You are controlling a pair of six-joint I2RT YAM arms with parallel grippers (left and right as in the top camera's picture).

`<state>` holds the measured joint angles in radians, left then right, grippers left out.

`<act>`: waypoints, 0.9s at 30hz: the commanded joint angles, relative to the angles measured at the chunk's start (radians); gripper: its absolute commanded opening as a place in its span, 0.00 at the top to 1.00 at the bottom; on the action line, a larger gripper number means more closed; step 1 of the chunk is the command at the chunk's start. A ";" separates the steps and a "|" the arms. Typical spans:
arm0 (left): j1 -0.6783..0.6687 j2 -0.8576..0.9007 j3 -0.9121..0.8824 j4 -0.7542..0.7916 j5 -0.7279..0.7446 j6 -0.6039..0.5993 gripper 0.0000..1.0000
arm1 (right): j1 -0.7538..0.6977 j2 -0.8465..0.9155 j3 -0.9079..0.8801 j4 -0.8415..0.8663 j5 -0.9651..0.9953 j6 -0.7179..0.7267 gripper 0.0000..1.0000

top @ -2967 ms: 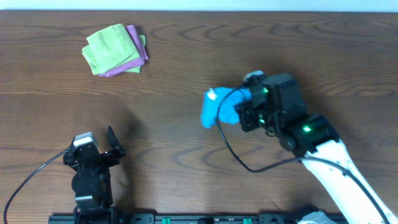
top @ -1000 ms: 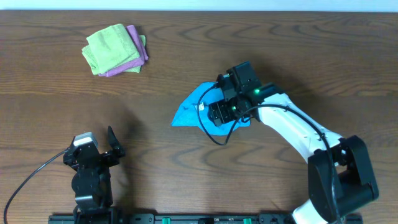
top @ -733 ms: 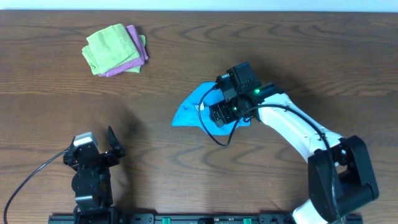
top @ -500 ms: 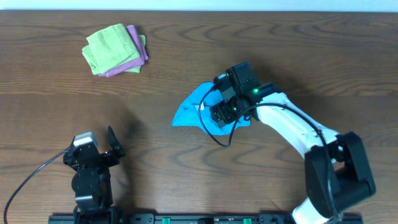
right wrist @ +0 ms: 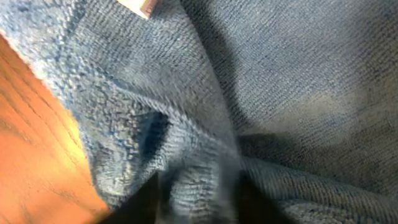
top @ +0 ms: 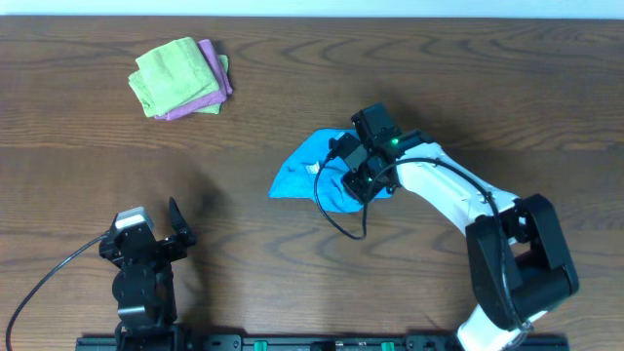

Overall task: Fold the cloth
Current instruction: 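Drag the blue cloth with the right gripper to spread it flat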

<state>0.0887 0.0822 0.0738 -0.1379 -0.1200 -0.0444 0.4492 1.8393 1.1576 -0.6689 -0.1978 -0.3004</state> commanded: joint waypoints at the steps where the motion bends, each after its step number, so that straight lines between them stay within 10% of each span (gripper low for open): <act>1: -0.003 -0.006 -0.030 -0.014 -0.018 0.019 0.05 | -0.003 -0.002 0.012 -0.005 -0.012 0.006 0.88; 27: -0.003 -0.006 -0.030 -0.014 -0.018 0.019 0.05 | 0.070 -0.154 0.223 -0.518 -0.070 0.276 0.99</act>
<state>0.0887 0.0822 0.0738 -0.1375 -0.1200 -0.0444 0.5049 1.7157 1.3682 -1.1561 -0.2256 -0.0765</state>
